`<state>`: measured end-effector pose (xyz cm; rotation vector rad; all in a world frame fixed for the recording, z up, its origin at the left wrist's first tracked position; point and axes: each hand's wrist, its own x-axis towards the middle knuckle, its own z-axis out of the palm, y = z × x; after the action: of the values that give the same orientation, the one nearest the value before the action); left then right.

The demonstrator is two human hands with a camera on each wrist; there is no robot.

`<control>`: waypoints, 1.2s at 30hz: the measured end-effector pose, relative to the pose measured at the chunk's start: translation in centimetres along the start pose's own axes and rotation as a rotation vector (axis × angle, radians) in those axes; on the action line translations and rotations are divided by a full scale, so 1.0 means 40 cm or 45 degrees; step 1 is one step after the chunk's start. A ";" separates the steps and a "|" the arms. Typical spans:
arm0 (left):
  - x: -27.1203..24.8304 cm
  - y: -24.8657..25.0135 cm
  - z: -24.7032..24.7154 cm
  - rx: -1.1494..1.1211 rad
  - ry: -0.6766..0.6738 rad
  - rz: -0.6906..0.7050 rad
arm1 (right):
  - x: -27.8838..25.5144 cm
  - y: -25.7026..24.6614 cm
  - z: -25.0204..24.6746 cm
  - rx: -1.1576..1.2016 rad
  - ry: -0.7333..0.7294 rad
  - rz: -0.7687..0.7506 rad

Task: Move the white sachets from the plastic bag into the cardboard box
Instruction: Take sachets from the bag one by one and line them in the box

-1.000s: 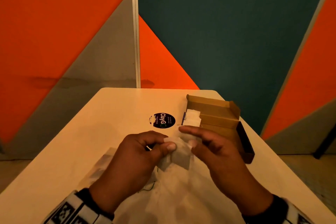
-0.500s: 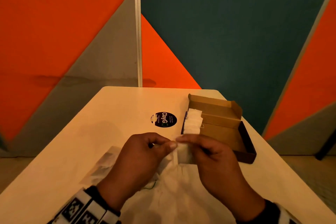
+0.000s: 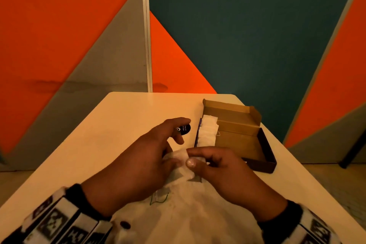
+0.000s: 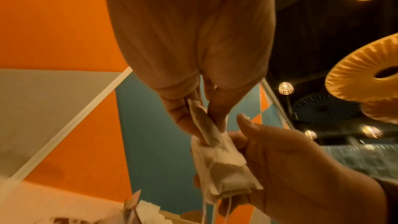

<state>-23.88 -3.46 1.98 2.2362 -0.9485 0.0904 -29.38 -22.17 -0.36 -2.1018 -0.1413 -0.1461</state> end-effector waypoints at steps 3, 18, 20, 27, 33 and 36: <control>0.007 0.016 -0.007 0.156 -0.065 0.088 | 0.004 -0.005 0.004 -0.095 -0.045 0.039; 0.017 -0.084 -0.133 0.548 -0.110 -0.137 | -0.015 0.045 -0.071 -0.588 -0.061 0.228; 0.012 -0.113 -0.151 0.559 -0.078 -0.212 | -0.009 0.062 -0.088 -0.594 -0.009 0.267; -0.001 -0.090 -0.113 0.464 -0.180 -0.223 | -0.011 0.051 -0.088 -0.378 0.147 0.100; 0.002 -0.010 -0.030 0.420 -0.317 -0.085 | -0.005 0.005 0.013 -0.386 -0.151 -0.030; -0.010 -0.027 -0.036 0.343 -0.315 -0.148 | -0.008 0.024 0.000 -0.388 -0.108 0.049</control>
<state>-23.18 -1.79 2.30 2.5915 -0.9803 -0.1213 -29.54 -22.68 -1.22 -2.4146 -0.1361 -0.0574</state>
